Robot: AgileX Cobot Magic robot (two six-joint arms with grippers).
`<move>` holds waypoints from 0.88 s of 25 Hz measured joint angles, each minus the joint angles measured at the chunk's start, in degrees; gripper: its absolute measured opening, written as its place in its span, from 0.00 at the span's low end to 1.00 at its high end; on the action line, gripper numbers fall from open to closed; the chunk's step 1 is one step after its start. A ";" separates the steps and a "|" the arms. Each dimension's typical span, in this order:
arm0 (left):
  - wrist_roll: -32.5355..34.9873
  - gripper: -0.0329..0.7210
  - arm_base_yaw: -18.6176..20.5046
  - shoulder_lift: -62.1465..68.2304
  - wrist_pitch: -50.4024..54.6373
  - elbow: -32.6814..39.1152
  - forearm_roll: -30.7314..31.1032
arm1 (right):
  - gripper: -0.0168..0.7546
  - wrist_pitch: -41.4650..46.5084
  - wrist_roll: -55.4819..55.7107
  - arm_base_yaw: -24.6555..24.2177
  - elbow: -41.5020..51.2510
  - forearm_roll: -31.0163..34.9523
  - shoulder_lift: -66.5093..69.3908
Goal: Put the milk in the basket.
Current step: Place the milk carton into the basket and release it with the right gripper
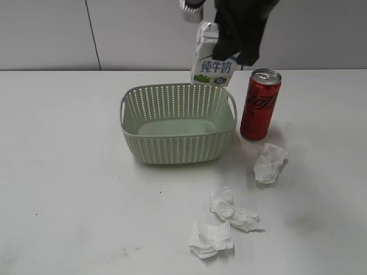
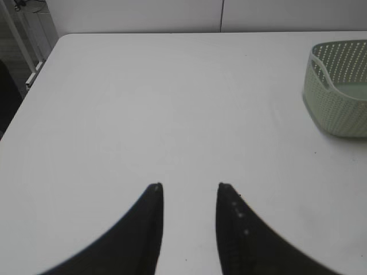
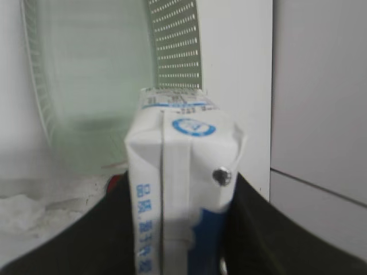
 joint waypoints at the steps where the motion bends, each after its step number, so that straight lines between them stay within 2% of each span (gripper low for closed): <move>1: 0.00 0.36 0.00 0.00 0.00 0.00 0.00 | 0.41 -0.44 -0.04 0.72 -1.37 -0.64 2.59; 10: 0.00 0.36 0.00 0.00 0.00 0.00 0.00 | 0.41 -7.83 -0.26 1.70 -3.61 -2.26 19.29; 19: 0.00 0.36 0.00 0.00 0.00 0.00 0.00 | 0.41 -7.43 -0.43 1.70 -4.02 5.28 21.81; 20: 0.00 0.36 0.00 0.00 0.00 0.00 0.00 | 0.42 -7.43 -0.43 1.70 -4.02 5.40 21.81; 22: 0.00 0.36 0.00 0.00 0.00 0.00 0.00 | 0.55 -7.16 -0.43 1.70 -4.02 6.11 21.81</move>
